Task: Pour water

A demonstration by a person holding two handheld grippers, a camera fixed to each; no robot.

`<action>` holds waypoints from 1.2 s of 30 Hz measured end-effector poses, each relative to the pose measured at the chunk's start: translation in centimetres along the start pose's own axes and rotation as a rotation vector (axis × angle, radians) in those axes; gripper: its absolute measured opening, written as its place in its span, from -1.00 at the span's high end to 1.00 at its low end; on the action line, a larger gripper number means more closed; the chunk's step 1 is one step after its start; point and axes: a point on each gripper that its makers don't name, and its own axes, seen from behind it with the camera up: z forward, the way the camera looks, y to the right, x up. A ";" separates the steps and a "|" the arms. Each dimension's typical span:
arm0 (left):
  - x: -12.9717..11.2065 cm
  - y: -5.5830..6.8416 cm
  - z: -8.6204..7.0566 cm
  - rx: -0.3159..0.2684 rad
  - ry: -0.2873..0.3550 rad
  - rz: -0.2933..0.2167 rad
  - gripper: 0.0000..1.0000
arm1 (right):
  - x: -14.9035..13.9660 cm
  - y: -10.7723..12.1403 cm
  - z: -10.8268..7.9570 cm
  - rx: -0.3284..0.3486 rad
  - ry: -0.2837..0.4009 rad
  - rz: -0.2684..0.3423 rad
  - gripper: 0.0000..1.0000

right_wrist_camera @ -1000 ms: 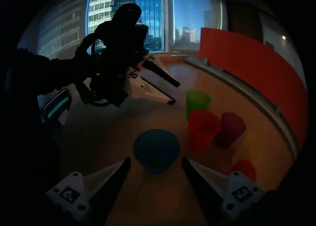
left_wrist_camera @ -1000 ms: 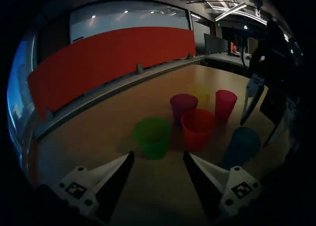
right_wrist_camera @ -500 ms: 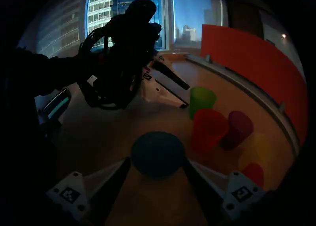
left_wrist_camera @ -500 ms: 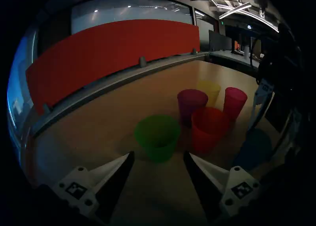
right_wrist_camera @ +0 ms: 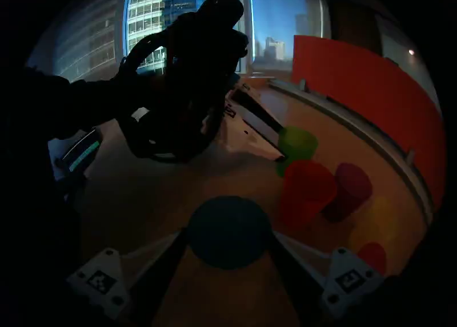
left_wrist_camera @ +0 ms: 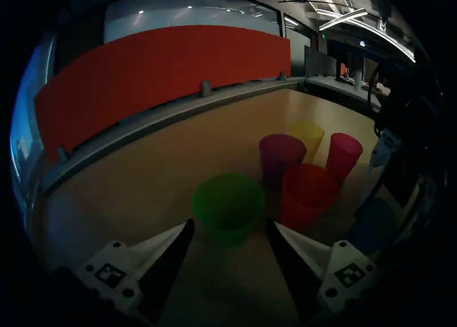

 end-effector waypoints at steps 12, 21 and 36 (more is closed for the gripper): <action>0.6 0.0 1.5 -0.009 -0.005 -0.009 -0.84 | 0.1 0.0 0.3 0.000 0.004 0.009 -1.00; 1.1 -0.2 2.2 -0.003 0.001 -0.012 -0.84 | 0.2 0.0 0.6 -0.001 0.011 0.015 -0.99; 1.2 0.0 2.7 -0.008 0.005 -0.045 -0.72 | 0.2 0.0 0.7 -0.003 0.019 0.006 -0.84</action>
